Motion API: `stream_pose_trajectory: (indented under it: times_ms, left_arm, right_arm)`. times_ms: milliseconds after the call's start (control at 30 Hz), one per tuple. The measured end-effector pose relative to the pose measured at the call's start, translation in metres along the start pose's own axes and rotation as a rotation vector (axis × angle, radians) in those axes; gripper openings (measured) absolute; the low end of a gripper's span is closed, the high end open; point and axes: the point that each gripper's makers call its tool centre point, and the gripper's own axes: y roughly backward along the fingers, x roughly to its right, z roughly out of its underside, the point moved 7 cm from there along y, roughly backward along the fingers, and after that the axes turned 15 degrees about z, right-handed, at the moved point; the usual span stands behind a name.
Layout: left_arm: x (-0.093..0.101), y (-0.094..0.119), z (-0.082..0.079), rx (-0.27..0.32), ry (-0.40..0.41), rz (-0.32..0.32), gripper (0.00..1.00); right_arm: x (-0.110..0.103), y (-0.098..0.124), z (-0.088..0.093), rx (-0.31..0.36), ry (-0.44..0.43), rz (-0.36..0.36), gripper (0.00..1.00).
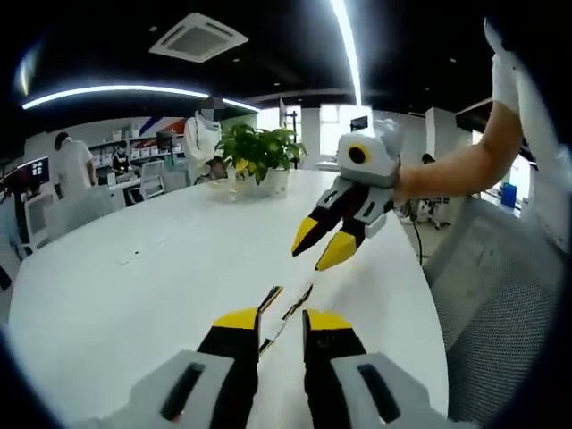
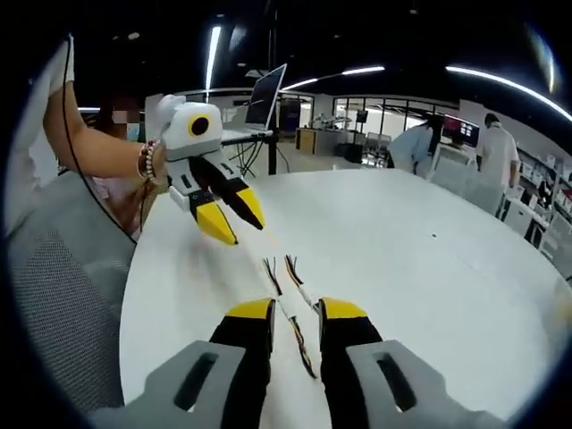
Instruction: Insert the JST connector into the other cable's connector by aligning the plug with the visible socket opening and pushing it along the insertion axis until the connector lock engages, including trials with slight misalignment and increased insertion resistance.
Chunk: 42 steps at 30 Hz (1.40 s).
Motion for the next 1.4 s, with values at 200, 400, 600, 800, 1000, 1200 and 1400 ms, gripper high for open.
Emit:
stream_pose_trajectory:
  times_ms: [200, 400, 600, 800, 1000, 1200, 1400]
  left_arm:
    - [0.013, 0.018, -0.005, 0.006, -0.006, -0.044, 0.13]
    - [0.027, 0.039, -0.007, 0.012, 0.001, -0.097, 0.14]
    - [0.040, 0.057, -0.006, 0.018, 0.015, -0.156, 0.18]
    - [0.055, 0.068, -0.001, 0.044, 0.044, -0.226, 0.26]
    - [0.080, 0.073, 0.004, 0.037, 0.069, -0.230, 0.31]
    - [0.100, 0.079, 0.011, 0.048, 0.123, -0.254, 0.41]
    - [0.111, 0.090, 0.020, -0.003, 0.162, -0.291, 0.51]
  right_arm:
    - [0.000, 0.021, -0.007, 0.033, -0.008, 0.040, 0.17]
    - [-0.001, 0.040, -0.007, 0.047, -0.042, 0.080, 0.20]
    - [-0.006, 0.055, -0.006, 0.054, -0.055, 0.100, 0.21]
    - [-0.012, 0.070, 0.000, 0.049, -0.048, 0.127, 0.25]
    - [-0.021, 0.088, 0.007, 0.045, -0.055, 0.146, 0.28]
    - [-0.029, 0.107, 0.025, 0.022, -0.088, 0.167, 0.33]
    - [-0.037, 0.125, 0.039, 0.006, -0.130, 0.198, 0.42]
